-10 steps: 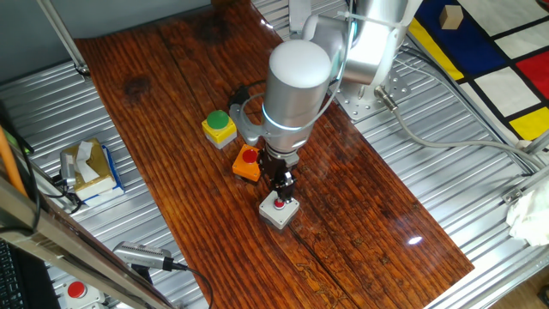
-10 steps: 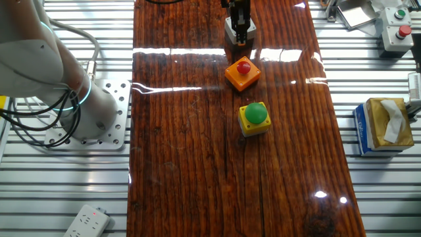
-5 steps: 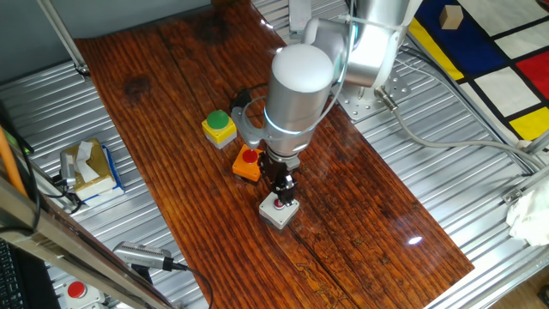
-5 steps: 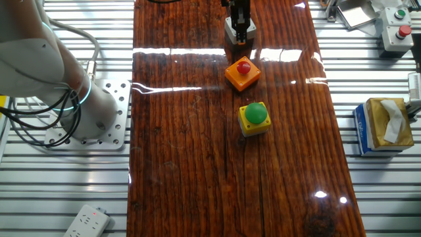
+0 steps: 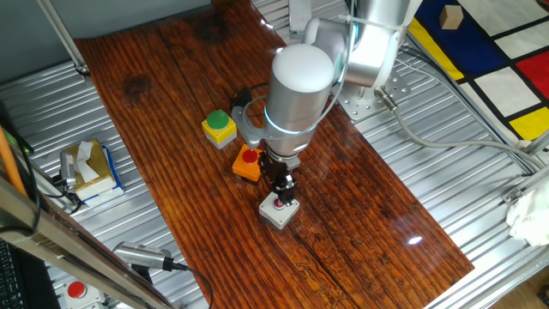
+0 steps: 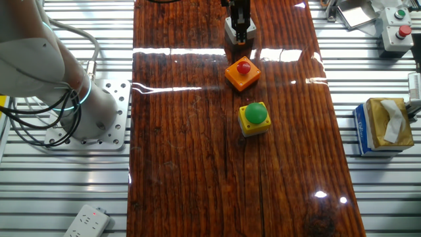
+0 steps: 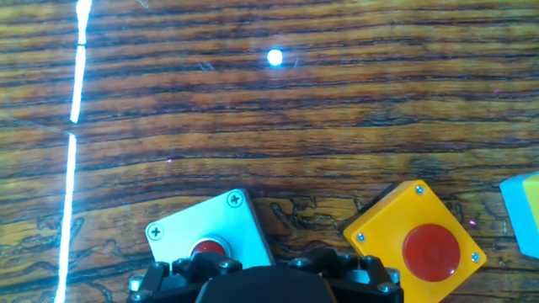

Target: Press three buttons from left to right in sequence

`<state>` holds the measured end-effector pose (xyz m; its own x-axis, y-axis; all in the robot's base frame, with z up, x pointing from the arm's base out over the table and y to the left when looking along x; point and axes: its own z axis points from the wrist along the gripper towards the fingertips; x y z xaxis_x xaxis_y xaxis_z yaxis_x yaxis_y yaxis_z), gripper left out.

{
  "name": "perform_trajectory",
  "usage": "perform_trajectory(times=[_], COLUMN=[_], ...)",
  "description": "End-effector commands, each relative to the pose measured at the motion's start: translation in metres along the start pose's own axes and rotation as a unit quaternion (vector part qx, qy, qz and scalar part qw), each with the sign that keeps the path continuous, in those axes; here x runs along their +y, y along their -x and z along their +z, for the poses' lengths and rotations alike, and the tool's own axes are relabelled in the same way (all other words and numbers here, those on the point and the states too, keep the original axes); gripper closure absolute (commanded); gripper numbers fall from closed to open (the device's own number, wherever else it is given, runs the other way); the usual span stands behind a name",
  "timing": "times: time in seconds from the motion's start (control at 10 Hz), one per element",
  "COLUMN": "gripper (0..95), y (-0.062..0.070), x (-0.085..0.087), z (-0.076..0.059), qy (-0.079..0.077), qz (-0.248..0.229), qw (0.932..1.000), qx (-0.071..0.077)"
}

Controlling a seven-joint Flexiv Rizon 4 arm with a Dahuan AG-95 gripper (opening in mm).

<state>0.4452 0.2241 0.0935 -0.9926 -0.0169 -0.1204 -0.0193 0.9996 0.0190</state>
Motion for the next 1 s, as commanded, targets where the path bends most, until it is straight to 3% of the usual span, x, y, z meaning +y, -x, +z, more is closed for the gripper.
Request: perform_trajectory(times=[0.1,1.0], gripper=[19.0,19.0], y=[0.0012,0.0021], x=[-0.0007,-0.0027], z=[0.001,0.0038], qy=[-0.001,-0.002], qz=[0.0,0.001], qw=[1.0,1.0], qx=[-0.002,-0.004])
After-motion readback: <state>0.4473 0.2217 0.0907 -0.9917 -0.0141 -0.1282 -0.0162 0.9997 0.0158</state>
